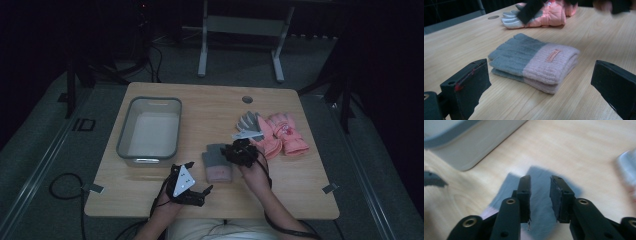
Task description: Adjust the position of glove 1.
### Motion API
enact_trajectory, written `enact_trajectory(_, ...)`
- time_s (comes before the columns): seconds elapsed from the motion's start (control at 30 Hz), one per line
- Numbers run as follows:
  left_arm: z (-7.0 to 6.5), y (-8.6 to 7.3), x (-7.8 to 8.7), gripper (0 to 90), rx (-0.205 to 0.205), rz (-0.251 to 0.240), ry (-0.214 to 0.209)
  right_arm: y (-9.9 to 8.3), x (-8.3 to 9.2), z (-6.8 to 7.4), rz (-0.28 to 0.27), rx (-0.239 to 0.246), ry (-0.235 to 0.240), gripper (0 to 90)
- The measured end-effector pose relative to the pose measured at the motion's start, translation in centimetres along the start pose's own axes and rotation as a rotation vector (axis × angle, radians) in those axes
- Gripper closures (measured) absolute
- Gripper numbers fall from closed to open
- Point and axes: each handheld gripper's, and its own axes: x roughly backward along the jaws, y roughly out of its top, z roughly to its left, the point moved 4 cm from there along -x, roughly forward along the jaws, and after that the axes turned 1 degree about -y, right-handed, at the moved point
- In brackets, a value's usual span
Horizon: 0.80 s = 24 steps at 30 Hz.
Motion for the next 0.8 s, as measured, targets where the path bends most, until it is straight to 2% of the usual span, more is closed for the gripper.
enact_trajectory(0.03,-0.2,0.4,0.0,4.7,0.015,0.006,-0.020,0.8,0.6,-0.9,-0.022,0.021,0.048,62.3)
enact_trajectory(0.07,-0.3,0.7,-0.1,6.1,0.020,0.019,-0.029,1.1,0.8,-1.1,-0.026,0.028,0.065,57.9)
enact_trajectory(0.13,-0.6,1.3,-0.5,6.8,0.012,0.076,-0.055,1.5,1.0,-1.4,-0.026,0.047,0.083,53.6)
enact_trajectory(0.2,-0.9,1.6,-1.2,6.8,-0.029,0.119,-0.063,1.9,0.9,-1.6,-0.032,0.042,0.113,53.7)
enact_trajectory(0.23,-1.0,1.7,-1.4,6.7,-0.059,0.129,-0.085,2.1,0.8,-1.7,-0.035,0.042,0.127,53.8)
enact_trajectory(0.27,-1.1,1.7,-1.7,5.5,-0.078,0.130,-0.090,2.2,0.6,-1.8,-0.034,0.037,0.130,54.6)
enact_trajectory(0.43,-1.0,1.4,-3.7,5.6,-0.160,0.189,-0.081,2.5,-0.9,-2.7,-0.004,0.022,0.108,55.3)
enact_trajectory(0.5,-1.1,1.5,-4.0,12.0,-0.200,0.195,-0.090,2.4,-1.6,-3.1,0.011,0.020,0.094,55.3)
enact_trajectory(0.57,-1.3,1.8,-4.4,15.2,-0.225,0.193,-0.122,2.2,-2.4,-3.6,0.036,0.009,0.085,55.2)
enact_trajectory(0.63,-1.5,1.9,-4.7,23.4,-0.289,0.210,-0.138,1.9,-3.3,-4.0,0.055,-0.004,0.077,54.1)
enact_trajectory(0.73,-1.5,1.6,-5.3,31.2,-0.343,0.257,-0.161,1.2,-4.4,-4.5,0.091,-0.020,0.074,51.5)
enact_trajectory(0.77,-1.5,1.6,-5.3,31.4,-0.343,0.257,-0.161,1.2,-4.4,-4.5,0.091,-0.020,0.074,51.5)
enact_trajectory(0.8,-1.6,1.2,-5.6,31.4,-0.371,0.285,-0.165,0.9,-4.8,-4.6,0.107,-0.023,0.071,50.4)
